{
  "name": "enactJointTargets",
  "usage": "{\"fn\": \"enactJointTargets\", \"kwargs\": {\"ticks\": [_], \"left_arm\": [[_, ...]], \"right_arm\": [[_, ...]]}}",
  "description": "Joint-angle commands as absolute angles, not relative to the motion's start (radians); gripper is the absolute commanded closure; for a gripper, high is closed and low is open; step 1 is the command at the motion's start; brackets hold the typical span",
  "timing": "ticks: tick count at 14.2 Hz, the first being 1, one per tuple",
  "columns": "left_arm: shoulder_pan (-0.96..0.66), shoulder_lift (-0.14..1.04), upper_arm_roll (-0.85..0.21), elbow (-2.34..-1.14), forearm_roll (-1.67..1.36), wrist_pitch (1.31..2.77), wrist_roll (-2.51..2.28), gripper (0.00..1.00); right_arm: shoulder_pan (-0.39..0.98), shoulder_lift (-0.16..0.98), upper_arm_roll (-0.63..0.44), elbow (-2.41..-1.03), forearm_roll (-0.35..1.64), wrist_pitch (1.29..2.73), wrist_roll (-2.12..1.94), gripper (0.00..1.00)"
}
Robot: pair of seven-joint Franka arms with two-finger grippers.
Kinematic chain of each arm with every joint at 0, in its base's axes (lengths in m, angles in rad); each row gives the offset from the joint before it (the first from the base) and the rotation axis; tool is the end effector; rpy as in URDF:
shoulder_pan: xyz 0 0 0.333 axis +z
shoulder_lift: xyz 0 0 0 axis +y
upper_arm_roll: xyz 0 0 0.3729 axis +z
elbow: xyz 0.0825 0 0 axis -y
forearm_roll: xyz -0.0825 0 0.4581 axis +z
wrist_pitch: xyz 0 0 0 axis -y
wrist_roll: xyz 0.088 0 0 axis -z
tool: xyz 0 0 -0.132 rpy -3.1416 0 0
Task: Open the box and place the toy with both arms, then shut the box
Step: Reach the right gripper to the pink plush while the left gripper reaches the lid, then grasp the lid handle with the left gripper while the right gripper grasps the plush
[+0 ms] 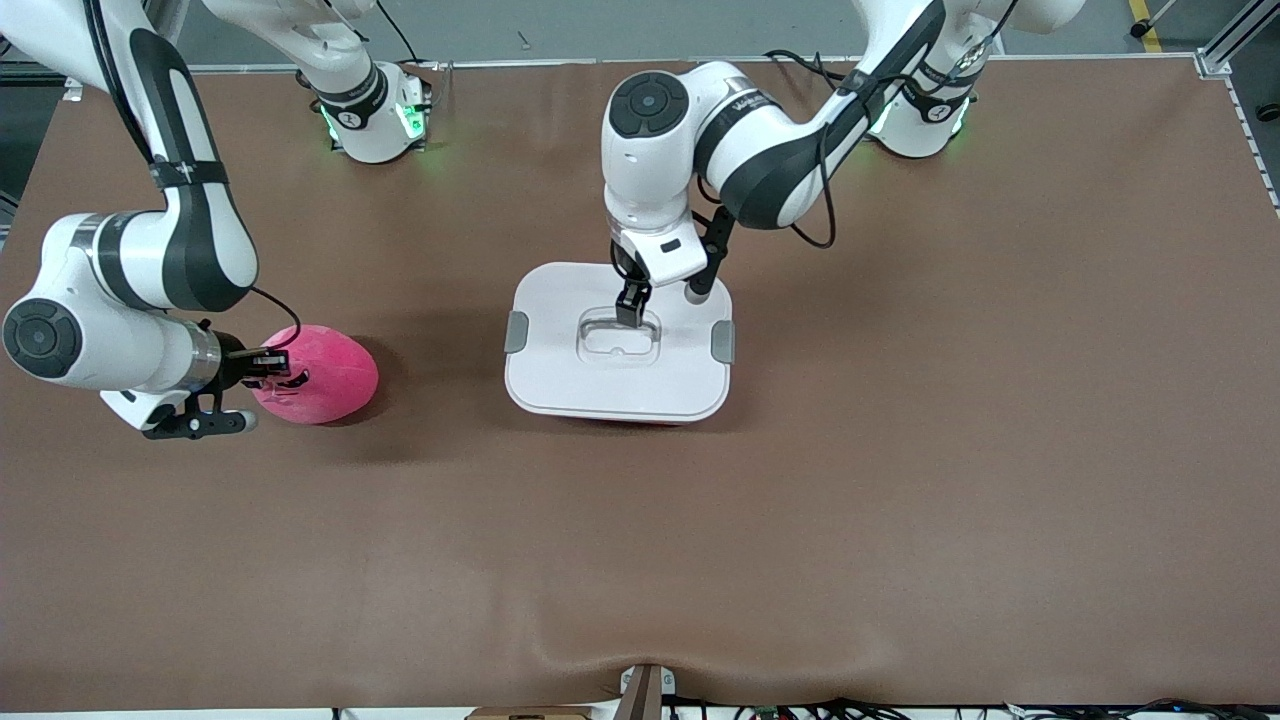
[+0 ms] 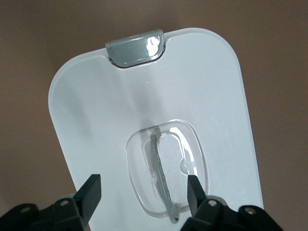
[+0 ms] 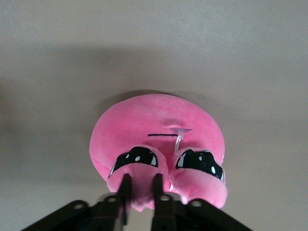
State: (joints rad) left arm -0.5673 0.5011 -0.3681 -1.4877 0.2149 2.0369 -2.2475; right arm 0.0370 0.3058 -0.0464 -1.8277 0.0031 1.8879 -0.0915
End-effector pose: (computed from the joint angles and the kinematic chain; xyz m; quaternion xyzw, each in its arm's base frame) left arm 0.5221 -0.6026 0.4028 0.8038 0.5934 0.0110 0.0419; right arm 0.6757 -0.0045 0.3399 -0.9917 -0.0403 0.1225 0.0005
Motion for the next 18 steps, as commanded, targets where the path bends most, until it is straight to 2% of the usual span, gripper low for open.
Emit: {"fn": "enactJointTargets", "kwargs": {"ticks": [1,4,7,15,18], "left_arm": [[-0.590,0.534,-0.356,-1.453,0.238,2.071,-2.333,0.23],[-0.601,0.549,-0.356,-1.453,0.259,2.085,-2.381,0.28],[-0.601,0.566,-0.356,-1.454,0.276,2.138,-2.454,0.32],[-0.615,0.617,-0.354,-1.453,0.318,2.171,-2.555,0.33],[-0.615,0.624,-0.354,-1.454,0.330,2.181,-2.589,0.41]], "right_arm": [[0.025,0.299,-0.037,-1.824,-0.006,1.882,-0.110,1.00],[0.025,0.295,-0.037,-1.815,-0.006,1.878,-0.110,1.00],[0.028,0.296,-0.037,-1.728,-0.005,1.766,-0.112,1.00],[0.052,0.296,-0.034,-1.548,-0.008,1.597,-0.334,1.00],[0.086,0.295,-0.032,-1.507,-0.040,1.569,-0.455,1.00]]}}
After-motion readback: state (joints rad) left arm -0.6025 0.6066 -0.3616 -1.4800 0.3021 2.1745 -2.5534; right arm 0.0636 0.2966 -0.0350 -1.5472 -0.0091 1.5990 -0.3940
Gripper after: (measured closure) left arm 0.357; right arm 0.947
